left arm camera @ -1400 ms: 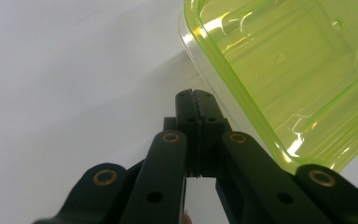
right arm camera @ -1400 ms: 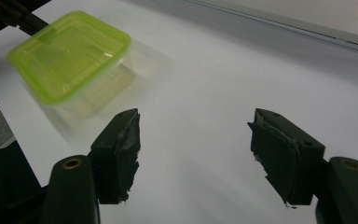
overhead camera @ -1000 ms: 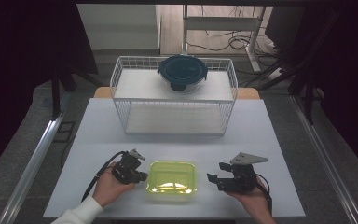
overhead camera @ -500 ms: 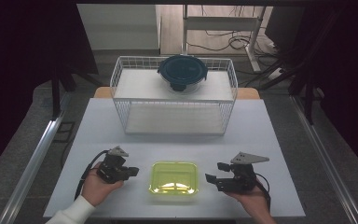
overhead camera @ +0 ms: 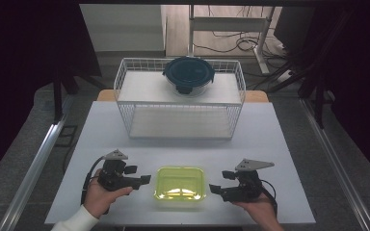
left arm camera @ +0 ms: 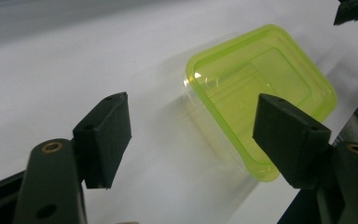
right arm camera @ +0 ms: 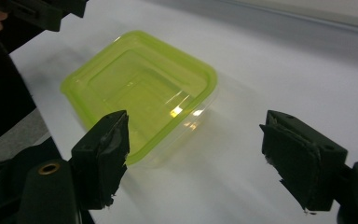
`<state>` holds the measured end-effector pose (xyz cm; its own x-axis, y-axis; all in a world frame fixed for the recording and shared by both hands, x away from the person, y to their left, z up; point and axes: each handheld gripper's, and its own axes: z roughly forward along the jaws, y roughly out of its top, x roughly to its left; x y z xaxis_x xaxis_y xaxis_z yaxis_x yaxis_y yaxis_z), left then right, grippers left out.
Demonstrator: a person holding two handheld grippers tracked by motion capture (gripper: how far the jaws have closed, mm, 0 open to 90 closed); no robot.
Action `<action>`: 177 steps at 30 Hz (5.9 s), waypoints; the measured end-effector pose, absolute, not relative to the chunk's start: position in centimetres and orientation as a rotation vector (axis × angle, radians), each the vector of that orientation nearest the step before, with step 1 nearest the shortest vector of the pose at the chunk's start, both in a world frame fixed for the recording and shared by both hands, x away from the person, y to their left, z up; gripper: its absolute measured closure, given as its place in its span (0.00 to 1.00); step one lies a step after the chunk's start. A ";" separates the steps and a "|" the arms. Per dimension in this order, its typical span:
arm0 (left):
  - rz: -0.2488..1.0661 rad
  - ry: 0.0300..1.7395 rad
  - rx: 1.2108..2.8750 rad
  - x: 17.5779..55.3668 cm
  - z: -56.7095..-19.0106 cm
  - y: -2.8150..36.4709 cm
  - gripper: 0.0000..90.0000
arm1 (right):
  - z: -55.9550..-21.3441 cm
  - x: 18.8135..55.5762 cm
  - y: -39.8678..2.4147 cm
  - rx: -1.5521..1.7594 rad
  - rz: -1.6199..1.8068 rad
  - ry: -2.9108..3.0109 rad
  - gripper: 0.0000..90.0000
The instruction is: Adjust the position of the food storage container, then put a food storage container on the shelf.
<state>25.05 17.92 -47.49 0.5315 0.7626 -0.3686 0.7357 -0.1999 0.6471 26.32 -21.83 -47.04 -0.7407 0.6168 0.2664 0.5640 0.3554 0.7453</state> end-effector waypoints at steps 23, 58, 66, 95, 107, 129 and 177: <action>-0.257 1.266 1.831 26.5 -50.2 17.2 0.32 | -48.9 27.8 -20.7 1.422 1.384 2.642 0.37; -0.347 1.238 1.791 25.6 -50.9 15.6 0.89 | -49.5 28.3 -20.1 1.621 1.550 2.569 0.89; -0.258 1.159 1.817 25.4 -48.9 15.7 0.89 | -47.3 27.5 -19.8 1.456 1.572 2.547 0.89; 0.006 0.975 1.843 30.1 -36.3 15.7 0.90 | -36.0 30.7 -19.5 1.136 1.627 2.379 0.89; 0.032 0.933 1.808 34.8 -31.6 16.3 0.90 | -30.1 34.5 -18.9 1.077 1.617 2.311 0.89; -0.015 0.943 1.772 41.9 -24.9 16.9 0.90 | -23.5 41.1 -18.7 1.120 1.689 2.261 0.90; -0.098 1.216 1.525 51.7 -27.5 17.6 0.38 | -26.0 51.9 -19.0 1.619 1.854 2.111 0.46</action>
